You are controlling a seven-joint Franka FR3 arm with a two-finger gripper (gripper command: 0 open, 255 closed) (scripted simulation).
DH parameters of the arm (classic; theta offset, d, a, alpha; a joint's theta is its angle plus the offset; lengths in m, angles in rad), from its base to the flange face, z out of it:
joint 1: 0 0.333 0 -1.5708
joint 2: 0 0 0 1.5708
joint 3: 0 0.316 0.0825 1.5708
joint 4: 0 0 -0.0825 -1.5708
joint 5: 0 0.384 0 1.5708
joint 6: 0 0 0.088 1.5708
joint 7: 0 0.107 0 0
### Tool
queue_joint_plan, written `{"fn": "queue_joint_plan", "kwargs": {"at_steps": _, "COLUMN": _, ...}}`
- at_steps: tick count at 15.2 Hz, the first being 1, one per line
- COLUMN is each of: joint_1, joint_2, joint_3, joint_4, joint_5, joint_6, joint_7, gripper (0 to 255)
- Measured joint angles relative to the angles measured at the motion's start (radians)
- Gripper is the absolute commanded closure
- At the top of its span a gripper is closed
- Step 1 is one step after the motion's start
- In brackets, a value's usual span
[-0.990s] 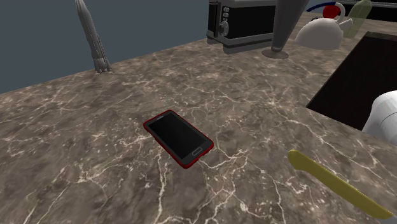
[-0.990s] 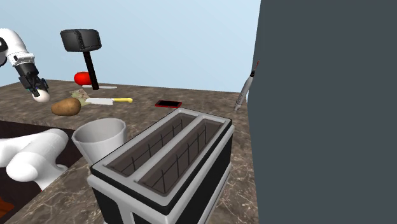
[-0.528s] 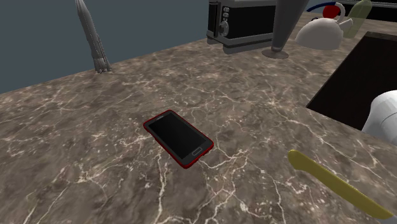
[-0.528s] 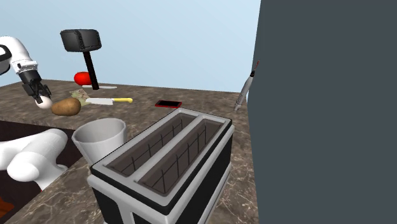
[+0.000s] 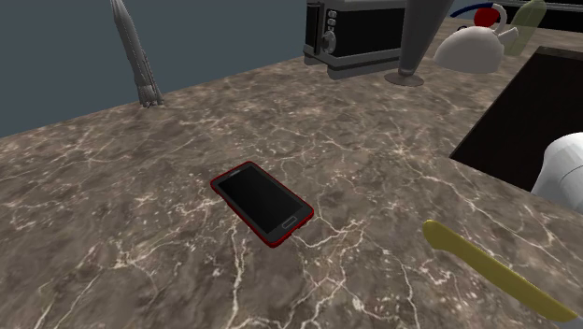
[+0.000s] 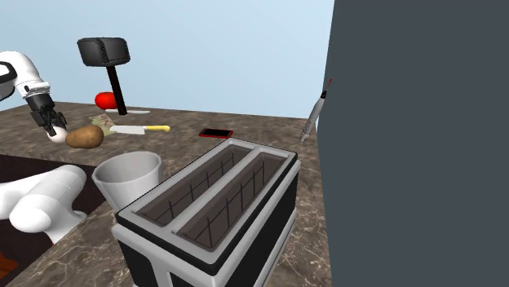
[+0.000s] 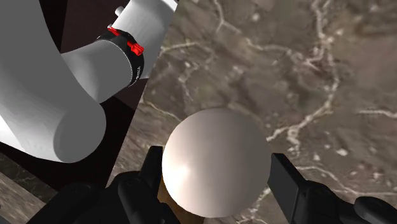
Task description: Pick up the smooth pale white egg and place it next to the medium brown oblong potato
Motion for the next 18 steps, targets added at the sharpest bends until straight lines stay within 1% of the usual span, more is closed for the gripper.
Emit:
{"fn": "queue_joint_plan", "kwargs": {"at_steps": 1, "joint_1": 0.000, "joint_2": 0.000, "joint_3": 0.000, "joint_4": 0.000, "joint_5": 0.000, "joint_6": 0.000, "joint_7": 0.000, "gripper": 255}}
{"fn": "queue_joint_plan", "kwargs": {"at_steps": 2, "joint_1": 0.000, "joint_2": 0.000, "joint_3": 0.000, "joint_4": 0.000, "joint_5": 0.000, "joint_6": 0.000, "joint_7": 0.000, "gripper": 0}}
{"fn": "queue_joint_plan", "kwargs": {"at_steps": 8, "joint_1": 0.000, "joint_2": 0.000, "joint_3": 0.000, "joint_4": 0.000, "joint_5": 0.000, "joint_6": 0.000, "joint_7": 0.000, "gripper": 0}}
{"fn": "queue_joint_plan", "kwargs": {"at_steps": 10, "joint_1": -0.020, "joint_2": 0.038, "joint_3": -0.011, "joint_4": 0.063, "joint_5": -0.009, "joint_6": -0.022, "joint_7": 0.012, "gripper": 0}}
{"fn": "queue_joint_plan", "kwargs": {"at_steps": 12, "joint_1": -0.055, "joint_2": 0.094, "joint_3": -0.020, "joint_4": 0.160, "joint_5": -0.013, "joint_6": -0.053, "joint_7": 0.032, "gripper": 0}}
{"fn": "queue_joint_plan", "kwargs": {"at_steps": 14, "joint_1": -0.064, "joint_2": 0.109, "joint_3": -0.021, "joint_4": 0.187, "joint_5": -0.012, "joint_6": -0.062, "joint_7": 0.040, "gripper": 0}}
{"fn": "queue_joint_plan", "kwargs": {"at_steps": 18, "joint_1": -0.068, "joint_2": 0.115, "joint_3": -0.022, "joint_4": 0.199, "joint_5": -0.012, "joint_6": -0.066, "joint_7": 0.043, "gripper": 0}}
